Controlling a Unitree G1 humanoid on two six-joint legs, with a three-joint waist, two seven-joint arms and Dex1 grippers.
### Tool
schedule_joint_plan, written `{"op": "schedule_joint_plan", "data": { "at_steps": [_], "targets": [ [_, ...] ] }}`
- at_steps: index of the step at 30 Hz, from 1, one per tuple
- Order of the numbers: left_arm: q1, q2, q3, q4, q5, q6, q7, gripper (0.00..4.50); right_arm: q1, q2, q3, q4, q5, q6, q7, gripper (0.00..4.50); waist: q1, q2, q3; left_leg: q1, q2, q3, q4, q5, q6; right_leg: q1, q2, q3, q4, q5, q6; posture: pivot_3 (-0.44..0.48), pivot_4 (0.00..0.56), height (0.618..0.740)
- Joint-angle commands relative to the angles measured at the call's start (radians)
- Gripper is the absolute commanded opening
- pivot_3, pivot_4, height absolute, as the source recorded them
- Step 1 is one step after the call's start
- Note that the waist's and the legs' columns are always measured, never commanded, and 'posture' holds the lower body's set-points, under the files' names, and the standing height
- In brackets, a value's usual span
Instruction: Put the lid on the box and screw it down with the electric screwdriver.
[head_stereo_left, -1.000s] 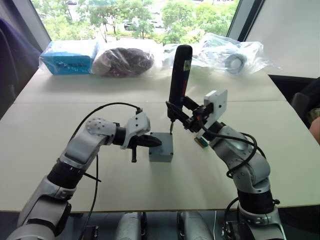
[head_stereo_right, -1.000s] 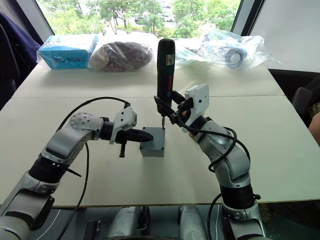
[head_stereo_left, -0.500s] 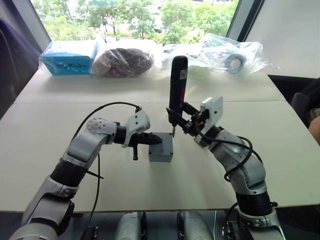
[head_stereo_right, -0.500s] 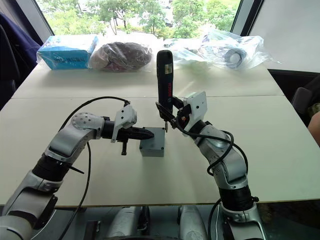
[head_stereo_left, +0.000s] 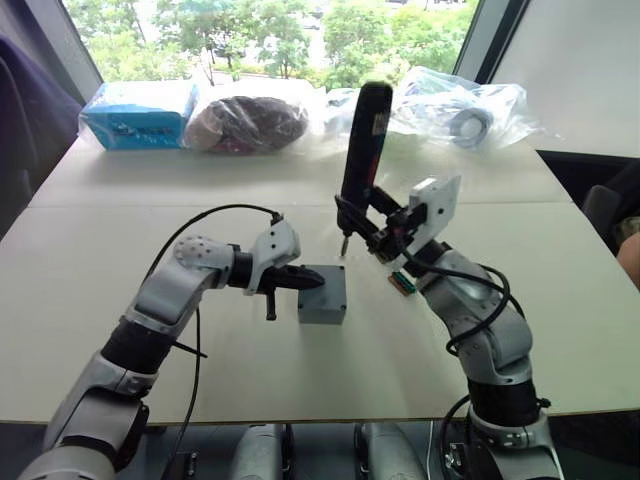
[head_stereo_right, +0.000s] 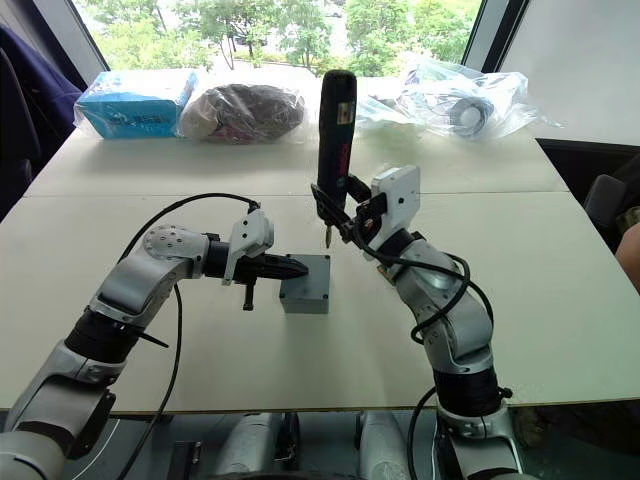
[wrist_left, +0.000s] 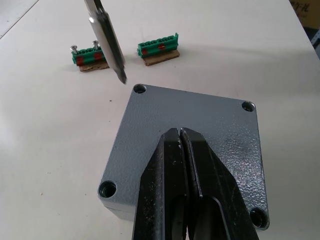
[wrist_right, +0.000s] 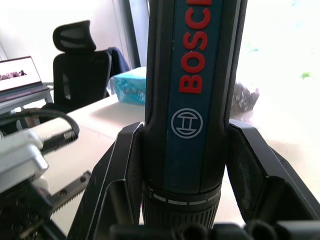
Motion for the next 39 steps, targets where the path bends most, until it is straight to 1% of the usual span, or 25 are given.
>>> {"op": "schedule_joint_plan", "data": {
  "at_steps": [1,9,13,17,23,32,39],
  "targets": [
    [0.016,0.005,-0.021,0.016,0.025,0.016,0.001,0.0,-0.007,0.006,0.006,-0.064,0.009,-0.028,0.012,1.82,0.0,0.0,0.0,0.0,0.0,0.0,0.0,0.0,0.001,0.0,0.0,0.0,0.0,0.0,0.0,0.0,0.15,0.74],
    [0.016,0.007,-0.02,0.016,0.026,0.017,0.002,0.0,0.009,-0.011,0.019,-0.052,-0.017,-0.037,0.027,1.82,0.0,0.0,0.0,0.0,0.0,0.0,0.0,0.0,0.001,0.0,0.0,0.0,0.0,0.0,0.0,0.0,0.15,0.74],
    [0.015,0.007,-0.02,0.022,0.027,0.014,0.001,0.0,-0.029,-0.005,-0.05,-0.054,0.033,-0.012,0.014,1.82,0.0,0.0,0.0,0.0,0.0,0.0,0.0,0.0,0.001,0.0,0.0,0.0,0.0,0.0,0.0,0.0,0.15,0.74],
    [0.015,0.006,-0.022,0.029,0.03,0.009,0.0,0.0,-0.048,0.003,-0.069,-0.071,0.065,0.006,0.003,1.82,0.0,0.0,0.0,0.0,0.0,0.0,0.0,0.0,0.001,0.0,0.0,0.0,0.0,0.0,0.0,0.0,0.15,0.74],
    [0.015,0.005,-0.023,0.032,0.031,0.005,-0.001,0.0,-0.038,0.014,-0.053,-0.1,0.088,0.026,-0.011,1.82,0.0,0.0,0.0,0.0,0.0,0.0,0.0,0.0,0.001,0.0,0.0,0.0,0.0,0.0,0.0,0.0,0.15,0.74],
    [0.015,0.007,-0.024,0.029,0.032,0.005,0.0,0.0,0.001,-0.016,-0.022,-0.088,0.044,0.003,0.01,1.82,0.0,0.0,0.0,0.0,0.0,0.0,0.0,-0.001,0.001,0.0,0.0,0.0,0.0,0.0,0.0,0.0,0.15,0.74],
    [0.012,0.007,-0.024,0.035,0.033,0.0,-0.001,0.0,0.015,-0.018,-0.009,-0.059,0.008,-0.028,0.02,1.82,0.0,0.0,0.0,0.001,0.0,0.0,0.0,-0.001,0.001,0.0,0.0,0.0,0.0,0.0,0.0,0.0,0.15,0.74]
  ]
}}
